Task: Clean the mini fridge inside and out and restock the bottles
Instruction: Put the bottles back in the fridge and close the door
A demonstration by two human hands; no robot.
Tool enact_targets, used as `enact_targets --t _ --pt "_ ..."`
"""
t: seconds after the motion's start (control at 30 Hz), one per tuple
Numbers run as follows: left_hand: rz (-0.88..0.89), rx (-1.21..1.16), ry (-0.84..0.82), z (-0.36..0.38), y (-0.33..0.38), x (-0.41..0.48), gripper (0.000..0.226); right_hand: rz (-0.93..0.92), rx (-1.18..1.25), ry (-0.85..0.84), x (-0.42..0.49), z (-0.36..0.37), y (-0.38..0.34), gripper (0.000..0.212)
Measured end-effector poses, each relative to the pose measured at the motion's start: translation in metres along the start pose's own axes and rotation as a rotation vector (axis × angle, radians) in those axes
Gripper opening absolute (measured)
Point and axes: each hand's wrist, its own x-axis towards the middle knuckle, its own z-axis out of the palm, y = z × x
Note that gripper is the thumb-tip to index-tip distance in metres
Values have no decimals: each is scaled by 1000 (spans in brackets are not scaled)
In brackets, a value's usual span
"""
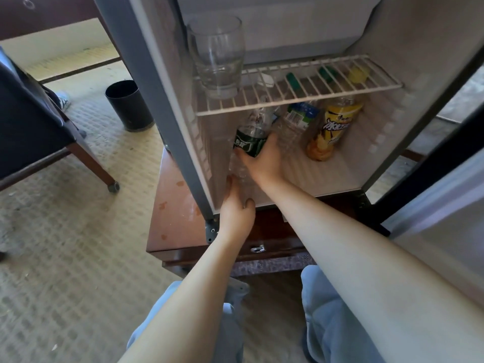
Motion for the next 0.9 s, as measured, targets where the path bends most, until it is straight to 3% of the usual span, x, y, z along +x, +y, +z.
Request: enact_targets --t 0.2,0.4,0.53,0.77,0.9 --pt "-50 18 36 -7 -11 8 71 15 -7 -10 7 8 -2 74" --pt "-35 81 47 -6 -7 -1 67 5 -136 -146 -2 -15 -4 81" --pt "-11 168 57 -10 0 -17 62 -4 -357 -154 -27 -46 -2 65" --pt "180 628 -190 -34 21 -64 61 20 -675 -177 -104 -145 2 58" --pt "213 678 -227 -40 44 -104 61 3 -661 -97 -157 -211 1 42"
